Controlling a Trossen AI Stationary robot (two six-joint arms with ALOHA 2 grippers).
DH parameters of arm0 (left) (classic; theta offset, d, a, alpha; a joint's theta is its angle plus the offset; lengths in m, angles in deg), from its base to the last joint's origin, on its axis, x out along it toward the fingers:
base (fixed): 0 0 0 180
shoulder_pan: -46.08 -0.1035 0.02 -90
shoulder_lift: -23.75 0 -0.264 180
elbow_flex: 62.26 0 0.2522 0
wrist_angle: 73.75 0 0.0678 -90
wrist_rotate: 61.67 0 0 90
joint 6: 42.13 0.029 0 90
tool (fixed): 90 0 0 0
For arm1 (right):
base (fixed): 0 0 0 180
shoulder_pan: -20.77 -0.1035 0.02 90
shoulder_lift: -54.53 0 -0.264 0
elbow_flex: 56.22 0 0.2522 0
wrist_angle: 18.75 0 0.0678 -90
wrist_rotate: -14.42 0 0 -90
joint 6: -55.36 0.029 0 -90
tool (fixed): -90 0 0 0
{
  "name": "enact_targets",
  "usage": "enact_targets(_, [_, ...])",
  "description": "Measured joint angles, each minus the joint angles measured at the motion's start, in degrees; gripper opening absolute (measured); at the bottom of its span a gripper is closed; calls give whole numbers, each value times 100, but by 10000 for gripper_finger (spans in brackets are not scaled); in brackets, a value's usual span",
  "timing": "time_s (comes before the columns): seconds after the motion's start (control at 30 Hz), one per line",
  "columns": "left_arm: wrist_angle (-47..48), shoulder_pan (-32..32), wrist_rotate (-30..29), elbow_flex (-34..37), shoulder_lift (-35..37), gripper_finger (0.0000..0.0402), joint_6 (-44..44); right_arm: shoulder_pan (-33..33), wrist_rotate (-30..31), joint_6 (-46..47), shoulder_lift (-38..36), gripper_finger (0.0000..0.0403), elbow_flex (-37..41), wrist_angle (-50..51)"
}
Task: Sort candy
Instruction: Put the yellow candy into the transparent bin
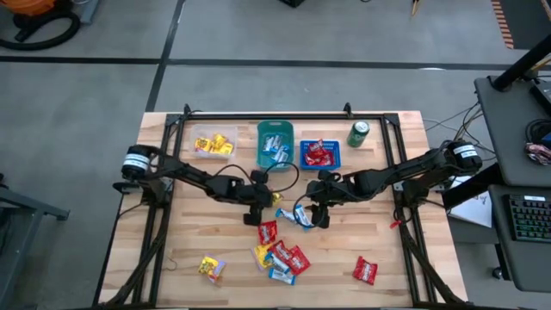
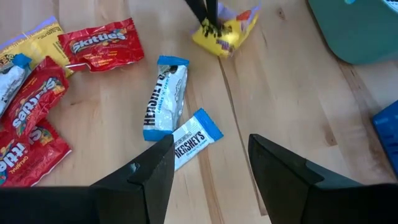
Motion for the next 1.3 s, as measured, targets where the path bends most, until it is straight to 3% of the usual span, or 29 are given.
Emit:
enact_targets(0.3, [1477, 11, -69, -4, 1507, 0, -386, 0, 0, -43, 0, 196, 15, -55])
enact_targets(0.47, [2759, -150, -1074, -11, 2555, 0, -667, 0, 0, -64, 0, 196, 31, -149])
enact_targets(0.6, [3569, -633, -1449, 20, 3249, 0, -896, 0, -2, -144, 0, 196, 33, -180])
enact_targets(0.73, [4054, -1530, -1503, 142, 3685, 0, -872, 0, 0, -193, 0, 196, 32, -274])
enact_targets(0.83, [4278, -2368, -1474, 242, 3814, 0, -779, 0, 0, -215, 0, 196, 33, -273])
enact_targets(0.97, [4222, -3510, -605, 267, 3788, 0, -490, 0, 0, -260, 0, 196, 33, -273])
enact_targets(1.07, [4228, -4119, -402, 267, 3622, 0, -443, 0, 0, -265, 0, 196, 33, -273])
enact_targets(1.3, [4260, -4526, 57, 245, 3266, 10, -219, 0, -1, -264, 0, 196, 33, -273])
